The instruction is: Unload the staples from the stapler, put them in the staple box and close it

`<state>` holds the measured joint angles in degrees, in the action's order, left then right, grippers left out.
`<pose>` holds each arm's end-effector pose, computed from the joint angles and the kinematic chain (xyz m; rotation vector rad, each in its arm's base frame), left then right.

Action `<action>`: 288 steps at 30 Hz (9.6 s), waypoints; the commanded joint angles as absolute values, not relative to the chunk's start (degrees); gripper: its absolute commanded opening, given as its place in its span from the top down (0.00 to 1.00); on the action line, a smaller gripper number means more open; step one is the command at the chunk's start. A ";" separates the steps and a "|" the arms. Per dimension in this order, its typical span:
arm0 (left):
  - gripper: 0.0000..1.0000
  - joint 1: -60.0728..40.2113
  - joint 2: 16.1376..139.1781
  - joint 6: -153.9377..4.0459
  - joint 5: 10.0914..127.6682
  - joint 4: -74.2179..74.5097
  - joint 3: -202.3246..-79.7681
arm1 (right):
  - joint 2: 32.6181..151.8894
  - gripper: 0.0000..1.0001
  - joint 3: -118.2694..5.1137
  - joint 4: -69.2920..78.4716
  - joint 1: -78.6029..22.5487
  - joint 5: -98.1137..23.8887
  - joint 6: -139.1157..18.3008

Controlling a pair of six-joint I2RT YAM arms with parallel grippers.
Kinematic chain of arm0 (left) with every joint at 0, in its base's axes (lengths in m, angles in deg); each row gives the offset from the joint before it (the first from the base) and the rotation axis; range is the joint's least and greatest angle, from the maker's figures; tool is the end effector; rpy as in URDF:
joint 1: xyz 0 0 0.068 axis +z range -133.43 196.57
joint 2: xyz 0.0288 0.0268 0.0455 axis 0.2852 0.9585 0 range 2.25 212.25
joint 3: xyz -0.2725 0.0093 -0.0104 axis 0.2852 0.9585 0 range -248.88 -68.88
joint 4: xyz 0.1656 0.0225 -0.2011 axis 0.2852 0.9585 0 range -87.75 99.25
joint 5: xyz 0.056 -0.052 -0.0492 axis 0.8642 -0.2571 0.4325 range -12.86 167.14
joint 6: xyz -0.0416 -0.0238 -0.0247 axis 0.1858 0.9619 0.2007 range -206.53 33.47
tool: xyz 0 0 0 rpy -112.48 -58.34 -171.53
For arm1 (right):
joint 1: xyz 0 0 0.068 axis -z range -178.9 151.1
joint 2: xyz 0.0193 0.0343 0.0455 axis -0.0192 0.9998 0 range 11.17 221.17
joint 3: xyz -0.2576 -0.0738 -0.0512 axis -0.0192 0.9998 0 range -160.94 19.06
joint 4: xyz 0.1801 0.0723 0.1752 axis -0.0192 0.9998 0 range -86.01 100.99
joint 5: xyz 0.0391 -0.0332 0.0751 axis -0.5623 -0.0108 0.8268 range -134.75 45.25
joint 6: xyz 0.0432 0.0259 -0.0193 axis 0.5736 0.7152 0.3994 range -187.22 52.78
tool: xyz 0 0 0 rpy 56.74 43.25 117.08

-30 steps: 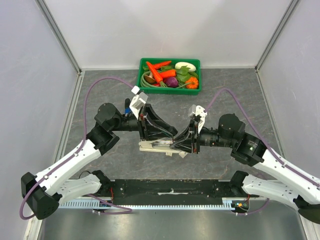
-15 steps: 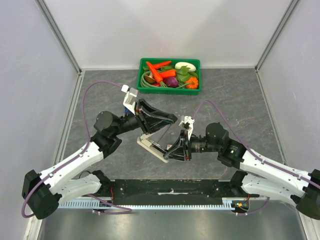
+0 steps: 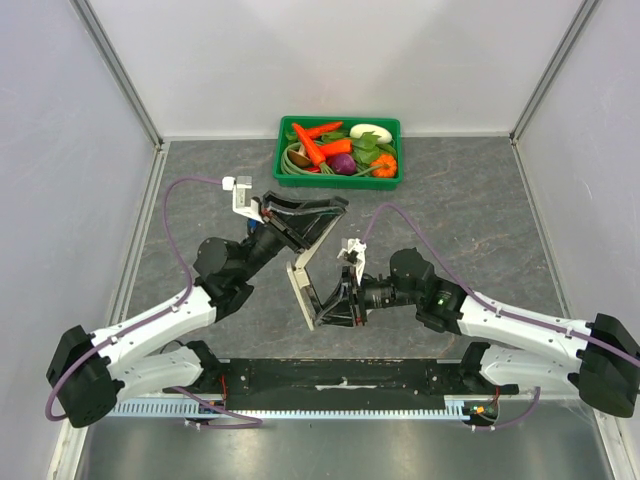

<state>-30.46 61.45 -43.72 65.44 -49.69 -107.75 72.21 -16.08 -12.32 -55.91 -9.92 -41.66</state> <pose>0.1502 -0.1717 0.3685 0.2497 1.1258 -1.5157 0.1139 0.2128 0.2742 -1.0119 1.7127 1.5258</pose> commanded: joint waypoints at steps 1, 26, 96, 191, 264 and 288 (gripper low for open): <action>0.98 -32.65 62.63 -46.18 76.34 -55.05 -105.97 | 72.34 0.94 -19.35 -20.18 -55.41 -19.70 -40.76; 0.98 -32.74 63.51 -45.75 90.15 -46.80 -102.54 | 79.99 0.70 -27.44 -13.58 -55.41 -29.99 -54.12; 0.98 -31.77 68.26 -68.77 84.54 -26.15 -113.96 | 84.83 0.50 -35.35 -2.34 -40.12 -26.83 -54.47; 0.98 -25.11 78.08 -75.10 88.75 1.90 -130.39 | 77.36 1.00 -30.43 3.91 -49.61 -56.17 -43.75; 0.28 -24.65 59.92 -65.79 74.25 13.94 -115.38 | 99.49 0.39 -37.10 18.50 -43.81 -53.72 -43.84; 0.30 -24.74 50.50 -62.97 68.44 14.03 -108.78 | 119.19 0.46 -48.36 21.66 -47.06 -62.77 -41.56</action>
